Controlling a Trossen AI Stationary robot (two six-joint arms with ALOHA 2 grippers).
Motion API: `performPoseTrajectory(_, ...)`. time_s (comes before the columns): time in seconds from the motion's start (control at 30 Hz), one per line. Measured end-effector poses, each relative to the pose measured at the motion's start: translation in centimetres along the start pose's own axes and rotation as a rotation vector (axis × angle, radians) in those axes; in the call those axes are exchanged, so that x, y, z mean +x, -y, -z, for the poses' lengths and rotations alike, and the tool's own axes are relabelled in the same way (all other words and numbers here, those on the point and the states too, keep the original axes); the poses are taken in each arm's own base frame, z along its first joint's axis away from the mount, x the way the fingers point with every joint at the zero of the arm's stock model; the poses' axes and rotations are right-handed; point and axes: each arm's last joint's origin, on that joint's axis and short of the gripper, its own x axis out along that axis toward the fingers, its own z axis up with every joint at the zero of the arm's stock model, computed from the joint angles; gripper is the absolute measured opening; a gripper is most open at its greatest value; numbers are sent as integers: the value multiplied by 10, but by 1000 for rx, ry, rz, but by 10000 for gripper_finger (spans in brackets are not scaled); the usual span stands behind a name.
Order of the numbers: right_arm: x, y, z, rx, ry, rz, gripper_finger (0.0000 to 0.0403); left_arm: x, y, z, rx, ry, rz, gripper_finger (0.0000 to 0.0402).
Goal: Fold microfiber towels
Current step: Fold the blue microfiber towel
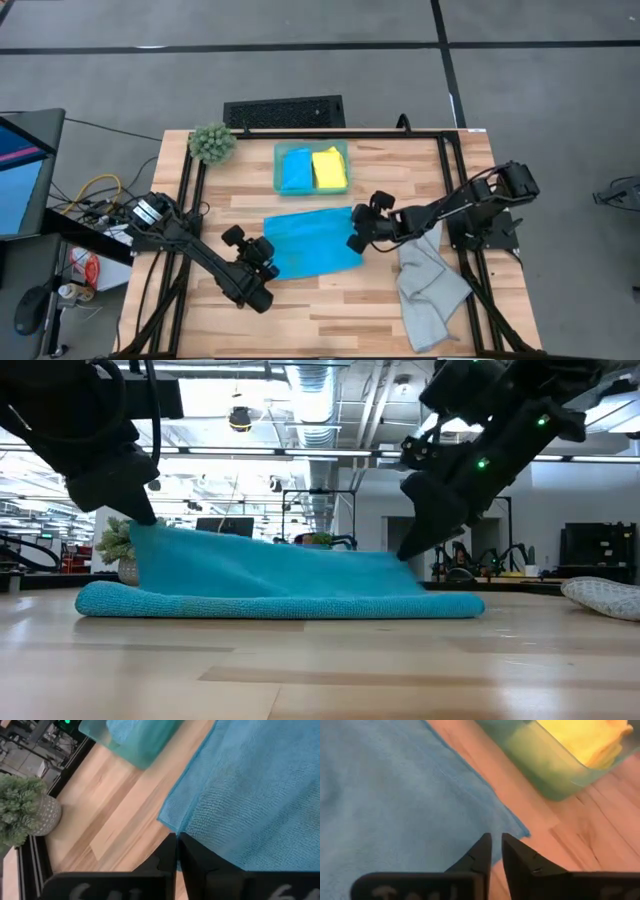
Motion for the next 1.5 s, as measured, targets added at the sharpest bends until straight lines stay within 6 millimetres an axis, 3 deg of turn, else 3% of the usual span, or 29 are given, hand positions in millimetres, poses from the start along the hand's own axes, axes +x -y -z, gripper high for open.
performPoseTrajectory(0.27, 7, 12, -6, 11, -22, 0, 149, 4, -1, -3, 5, -4, -13, 108)
performPoseTrajectory(0.4, -2, 11, -11, -1, 14, -24, 180, 8, -2, -7, 22, -19, -24, 160)
performPoseTrajectory(0.47, -6, 9, -12, -3, 22, -48, 191, 3, -2, -11, -59, 7, -7, 176)
performPoseTrajectory(0.63, -15, -1, -9, -13, -58, -281, 204, -53, 6, -16, -192, 237, 226, 180)
performPoseTrajectory(0.73, -29, -23, 0, -126, -46, -390, 205, -84, 18, 2, -150, 370, 373, 165)
performPoseTrajectory(0.83, -46, -43, 10, -240, 22, -407, 200, -95, 34, 24, -48, 418, 435, 146)
performPoseTrajectory(0.97, -60, -55, 18, -295, 107, -332, 191, -83, 52, 39, 6, 413, 399, 125)
performPoseTrajectory(1.13, -68, -63, 30, -335, 135, -368, 188, -56, 76, 55, 99, 386, 315, 119)
performPoseTrajectory(1.27, -62, -58, 47, -331, 161, -388, 192, -42, 87, 65, 140, 344, 289, 124)
performPoseTrajectory(1.5, -53, -45, 66, -301, 221, -411, 193, -38, 94, 74, 197, 268, 311, 137)
